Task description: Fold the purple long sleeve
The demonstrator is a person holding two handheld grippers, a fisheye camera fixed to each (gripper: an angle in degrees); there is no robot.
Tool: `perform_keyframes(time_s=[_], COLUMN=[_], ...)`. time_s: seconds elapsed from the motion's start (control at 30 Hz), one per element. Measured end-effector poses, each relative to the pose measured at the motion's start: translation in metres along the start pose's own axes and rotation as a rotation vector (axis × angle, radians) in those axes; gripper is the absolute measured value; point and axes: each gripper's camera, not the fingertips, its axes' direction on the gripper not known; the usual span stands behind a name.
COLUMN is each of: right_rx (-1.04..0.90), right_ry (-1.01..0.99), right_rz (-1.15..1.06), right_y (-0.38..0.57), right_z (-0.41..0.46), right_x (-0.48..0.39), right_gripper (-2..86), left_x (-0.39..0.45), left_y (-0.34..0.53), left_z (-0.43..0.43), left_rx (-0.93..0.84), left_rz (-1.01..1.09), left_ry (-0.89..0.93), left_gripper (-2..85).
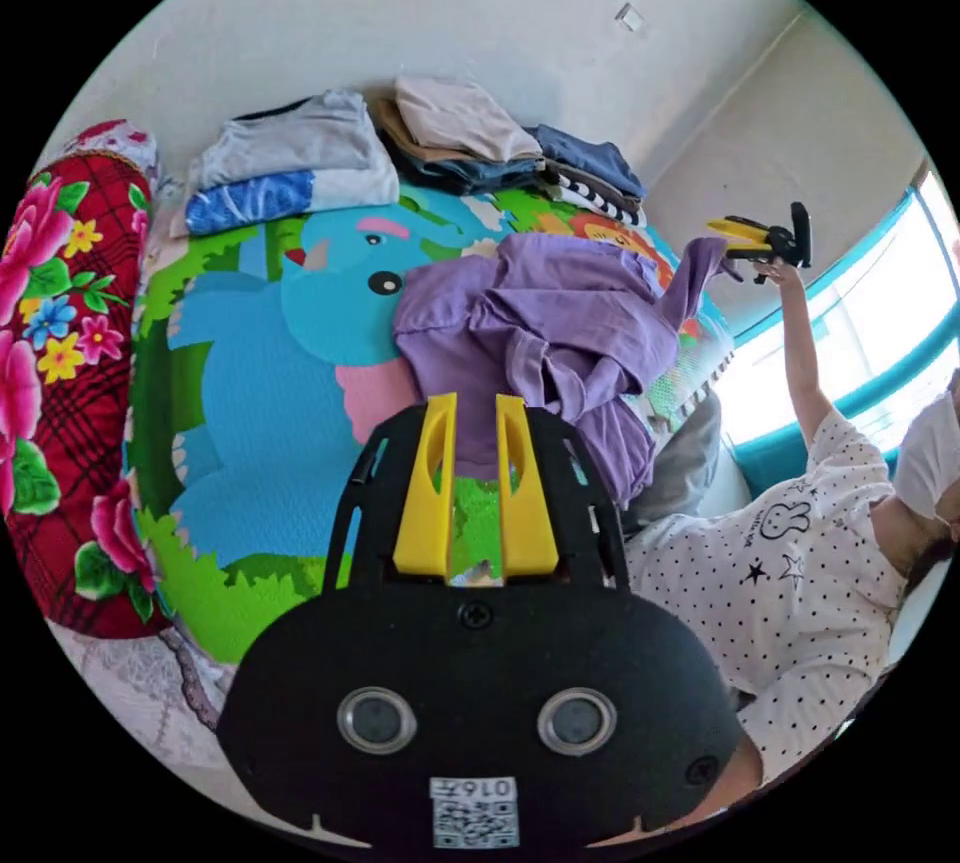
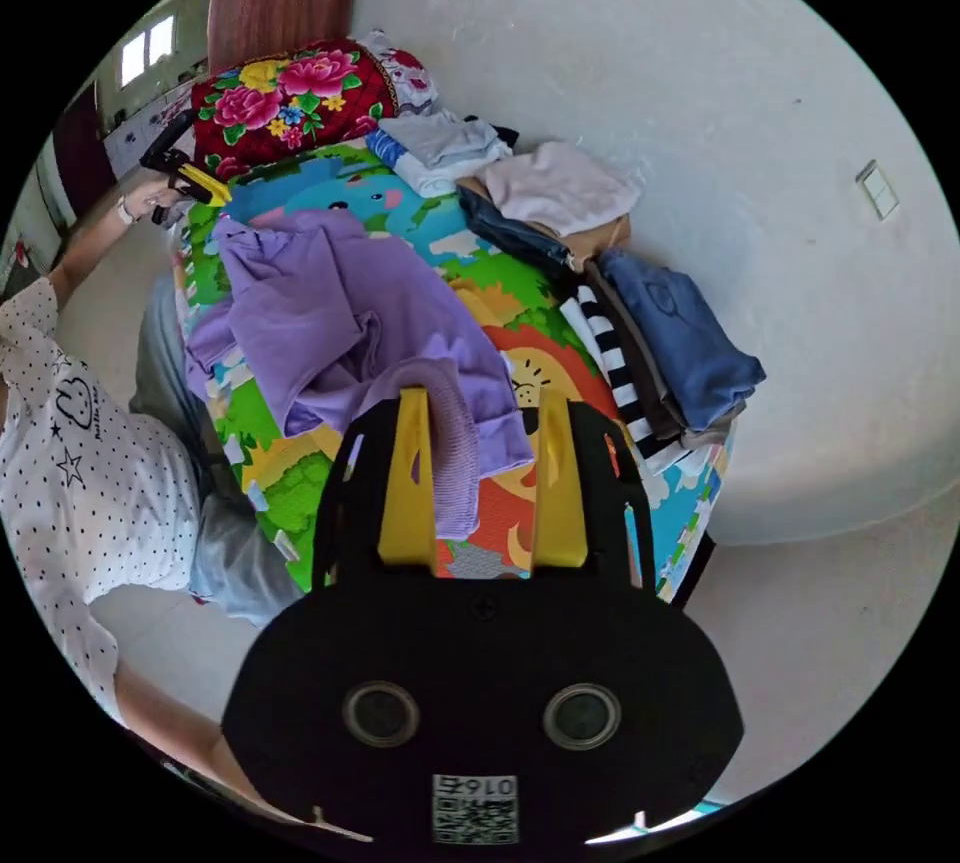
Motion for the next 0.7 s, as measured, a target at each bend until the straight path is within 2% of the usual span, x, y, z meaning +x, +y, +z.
perform_keyframes(time_s=[0.07,0.17,0.23,0.3,0.37,0.43,0.53,0.63,0.7], right_rx=[0.062,0.276,0.386,0.418,0.395,0.273,0.082,-0.06,-0.055], right_ry=[0.132,0.191,0.072,-0.067,-0.205,-0.322,-0.37,-0.34,-0.311], right_rz=[-0.05,-0.096,-0.17,-0.175,-0.169,-0.18,-0.19,-0.235,-0.235], right_y=[-0.006,-0.01,-0.012,-0.019,-0.03,-0.046,-0.056,-0.06,-0.063], right_z=[-0.02,-0.062,-0.092,-0.099,-0.085,-0.041,0.021,0.059,0.057], right_x=[-0.027,-0.065,-0.085,-0.094,-0.105,-0.128,-0.159,-0.177,-0.176], right_gripper=[15.3,12.9,13.2,13.4,13.9,14.7,14.6,11.0,7.0], left_x=[0.019,0.056,0.086,0.103,0.113,0.114,0.117,0.138,0.152], left_y=[0.011,0.018,0.016,0.014,0.014,0.017,0.032,0.056,0.072], left_z=[-0.012,0.001,0.032,0.06,0.086,0.123,0.154,0.151,0.151], left_rx=[0.077,0.085,0.026,0.004,0.009,-0.048,-0.117,-0.024,0.003], left_rz=[0.011,0.089,0.163,0.182,0.161,0.102,0.075,0.102,0.12], left_ry=[-0.109,-0.069,0.029,0.059,0.048,0.016,-0.053,-0.123,-0.196], left_gripper=[6.0,6.6,7.6,8.7,9.4,9.2,7.4,4.9,3.5])
